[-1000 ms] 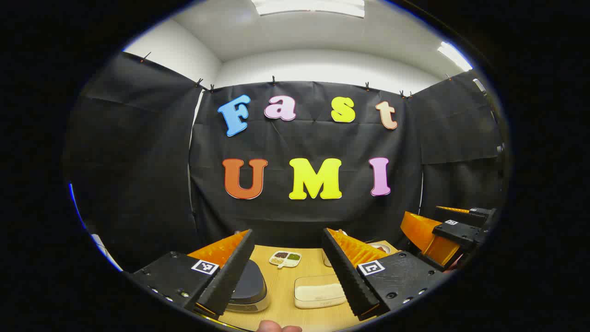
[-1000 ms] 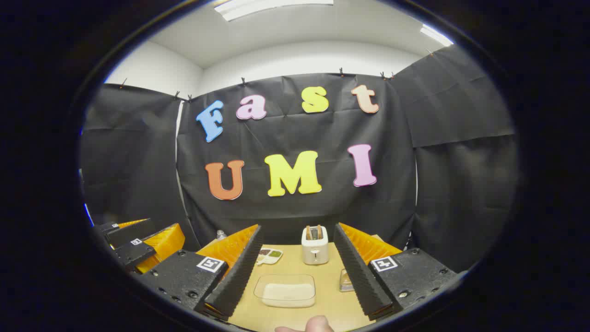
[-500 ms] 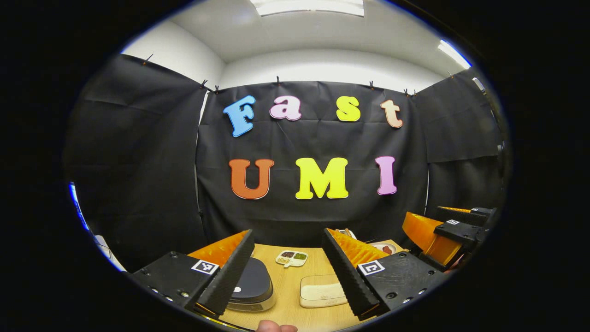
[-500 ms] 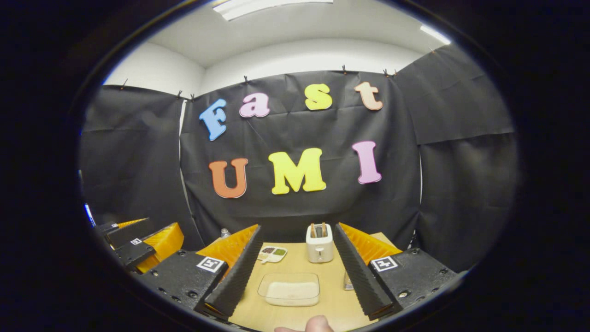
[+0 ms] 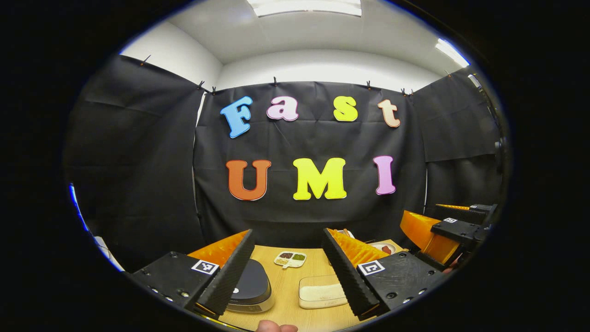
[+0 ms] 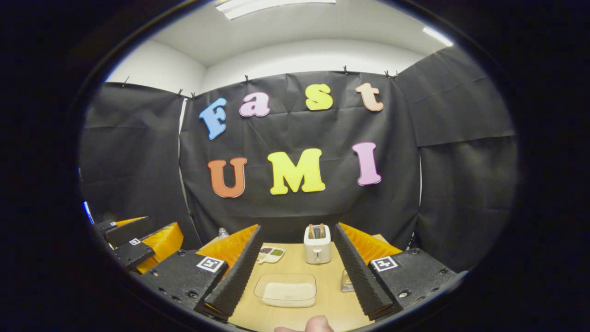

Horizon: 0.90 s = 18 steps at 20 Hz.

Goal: Close the left gripper, press the button to open the rice cooker; take a wooden spoon from the chopstick holder with the right hand, scoop a spoonful of rice and pour it into the rice cooker, then put the wooden spoon back into the chopstick holder.

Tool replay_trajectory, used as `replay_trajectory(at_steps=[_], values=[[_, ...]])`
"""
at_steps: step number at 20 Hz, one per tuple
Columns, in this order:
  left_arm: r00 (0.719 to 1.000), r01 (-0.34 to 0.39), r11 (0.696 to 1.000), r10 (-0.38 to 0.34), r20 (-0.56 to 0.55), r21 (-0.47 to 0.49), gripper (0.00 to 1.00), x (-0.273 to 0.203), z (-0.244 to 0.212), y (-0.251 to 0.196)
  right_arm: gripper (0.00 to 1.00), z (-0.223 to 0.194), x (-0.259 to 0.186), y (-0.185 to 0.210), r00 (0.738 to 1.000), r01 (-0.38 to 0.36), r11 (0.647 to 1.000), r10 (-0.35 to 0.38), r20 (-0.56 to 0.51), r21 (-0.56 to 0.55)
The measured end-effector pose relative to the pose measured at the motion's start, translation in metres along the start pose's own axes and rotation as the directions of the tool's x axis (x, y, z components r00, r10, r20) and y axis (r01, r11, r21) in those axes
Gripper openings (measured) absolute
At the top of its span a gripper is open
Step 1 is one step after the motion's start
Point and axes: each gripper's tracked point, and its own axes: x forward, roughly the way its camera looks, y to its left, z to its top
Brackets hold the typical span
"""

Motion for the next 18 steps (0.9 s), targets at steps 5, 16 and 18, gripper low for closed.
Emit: replay_trajectory(at_steps=[5, 16, 18], values=[[0.999, -0.024, 1.0, 0.024, -0.021, -0.009, 0.94, 0.005, -0.006, 0.01, 1.0, -0.004, 0.009, 0.003, 1.0, -0.009, 1.0, 0.009, -0.015, 0.002], [0.986, -0.136, 0.991, 0.137, -0.094, 0.014, 0.84, 0.009, -0.032, 0.055, 1.0, -0.013, 0.024, 0.005, 0.998, -0.048, 0.999, 0.049, -0.034, 0.006], [0.979, -0.159, 0.987, 0.159, -0.125, 0.015, 0.8, 0.008, -0.043, 0.068, 1.0, -0.017, 0.026, 0.005, 0.997, -0.061, 0.998, 0.061, -0.046, 0.006]])
